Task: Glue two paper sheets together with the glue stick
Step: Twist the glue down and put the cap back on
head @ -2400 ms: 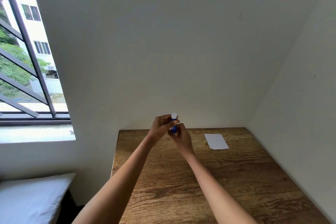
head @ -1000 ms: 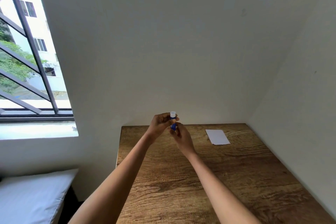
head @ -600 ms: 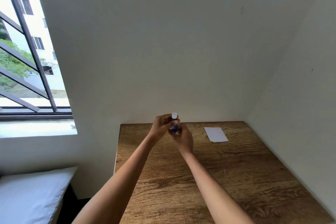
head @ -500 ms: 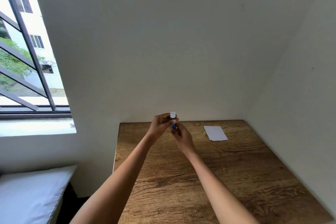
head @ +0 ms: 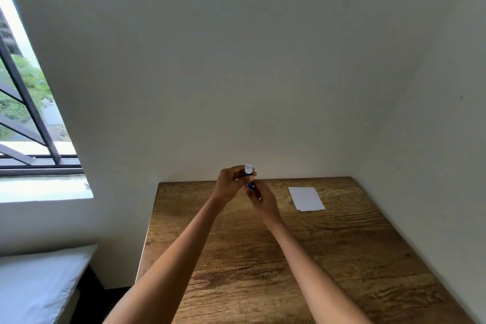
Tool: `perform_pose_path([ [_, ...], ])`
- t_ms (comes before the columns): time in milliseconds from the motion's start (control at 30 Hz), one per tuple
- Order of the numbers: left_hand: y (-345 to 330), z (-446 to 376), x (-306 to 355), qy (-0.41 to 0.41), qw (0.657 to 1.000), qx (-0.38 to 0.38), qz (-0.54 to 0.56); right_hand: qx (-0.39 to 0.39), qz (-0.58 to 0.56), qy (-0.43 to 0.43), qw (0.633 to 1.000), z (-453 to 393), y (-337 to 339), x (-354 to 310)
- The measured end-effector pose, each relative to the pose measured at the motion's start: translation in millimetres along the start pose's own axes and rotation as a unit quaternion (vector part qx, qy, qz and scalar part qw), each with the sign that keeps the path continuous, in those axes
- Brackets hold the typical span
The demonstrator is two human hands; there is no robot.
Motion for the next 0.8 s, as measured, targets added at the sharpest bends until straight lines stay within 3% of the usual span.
perform_pose_path([
  [233, -17, -11, -24, 0.026, 0.999, 0.045, 0.002, 0.038, 0.068, -0.033, 0.996, -16, 1, 21],
  [467, -18, -23, -35, 0.037, 0.996, 0.069, 0.039, -0.085, -0.005, -0.006, 0.996, -34, 4, 43],
  [600, -24, -29, -39, 0.047, 0.993, 0.098, 0.038, -0.002, 0.075, -0.021, 0.997, -44, -1, 48],
  [667, -27, -31, -42, 0.053, 0.991, 0.112, 0.046, 0.013, 0.058, -0.042, 0.997, -48, -7, 48],
  [800, -21, -36, -49, 0.060, 0.991, 0.112, 0.040, -0.056, -0.014, -0.007, 0.998, -54, -13, 54],
])
Point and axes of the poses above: each hand's wrist, its own z-axis away from the middle knuckle, its own y-axis out of the back of the hand, x = y × z, the point moved 1 cm from there along -z, towards the middle knuckle, and after that the axes turned 7 degrees about z, right-handed, at the moved point
